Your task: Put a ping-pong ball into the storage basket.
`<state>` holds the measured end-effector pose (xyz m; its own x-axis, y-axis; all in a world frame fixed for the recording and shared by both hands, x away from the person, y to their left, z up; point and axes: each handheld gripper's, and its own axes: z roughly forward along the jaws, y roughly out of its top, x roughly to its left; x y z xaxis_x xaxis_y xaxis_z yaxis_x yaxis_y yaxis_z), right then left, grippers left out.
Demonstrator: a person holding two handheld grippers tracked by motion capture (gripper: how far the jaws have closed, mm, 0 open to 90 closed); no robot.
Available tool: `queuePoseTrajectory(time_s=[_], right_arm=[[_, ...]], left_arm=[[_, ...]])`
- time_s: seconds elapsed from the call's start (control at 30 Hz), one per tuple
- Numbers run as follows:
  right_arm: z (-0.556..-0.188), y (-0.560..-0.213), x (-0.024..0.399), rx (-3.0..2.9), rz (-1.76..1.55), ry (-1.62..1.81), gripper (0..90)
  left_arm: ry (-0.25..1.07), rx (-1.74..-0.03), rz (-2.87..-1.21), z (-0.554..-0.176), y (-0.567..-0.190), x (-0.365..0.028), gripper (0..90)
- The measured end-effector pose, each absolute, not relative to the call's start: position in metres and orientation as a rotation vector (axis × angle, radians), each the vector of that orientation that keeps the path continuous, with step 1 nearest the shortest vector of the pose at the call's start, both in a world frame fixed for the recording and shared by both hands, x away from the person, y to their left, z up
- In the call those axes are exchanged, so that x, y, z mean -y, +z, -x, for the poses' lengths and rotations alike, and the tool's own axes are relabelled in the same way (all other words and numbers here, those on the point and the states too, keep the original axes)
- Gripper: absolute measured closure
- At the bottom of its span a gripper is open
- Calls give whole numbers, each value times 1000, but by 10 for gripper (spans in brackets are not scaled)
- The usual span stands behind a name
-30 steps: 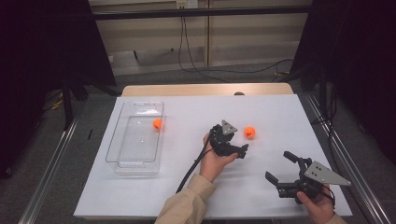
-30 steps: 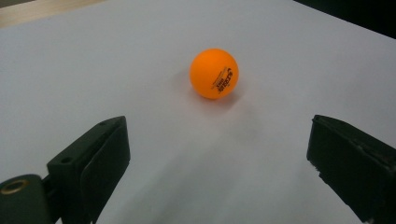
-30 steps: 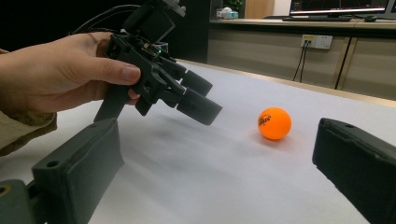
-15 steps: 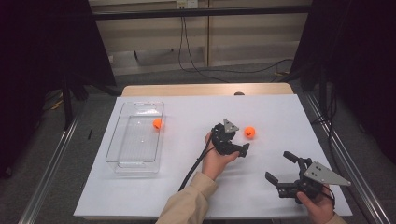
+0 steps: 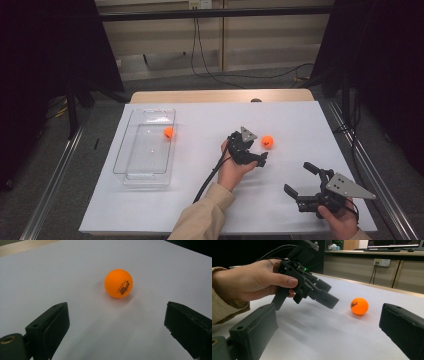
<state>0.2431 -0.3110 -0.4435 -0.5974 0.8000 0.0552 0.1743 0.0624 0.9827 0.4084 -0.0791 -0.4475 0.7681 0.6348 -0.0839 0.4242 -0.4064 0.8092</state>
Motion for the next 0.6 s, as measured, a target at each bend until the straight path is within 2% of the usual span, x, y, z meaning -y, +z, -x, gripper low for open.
queuePoseTrajectory(time_s=[0.6], right_arm=[[-243, -443, 311, -1825, -970, 1574, 11]], left_arm=[[284, -798, -2058, -413, -446, 88, 60]])
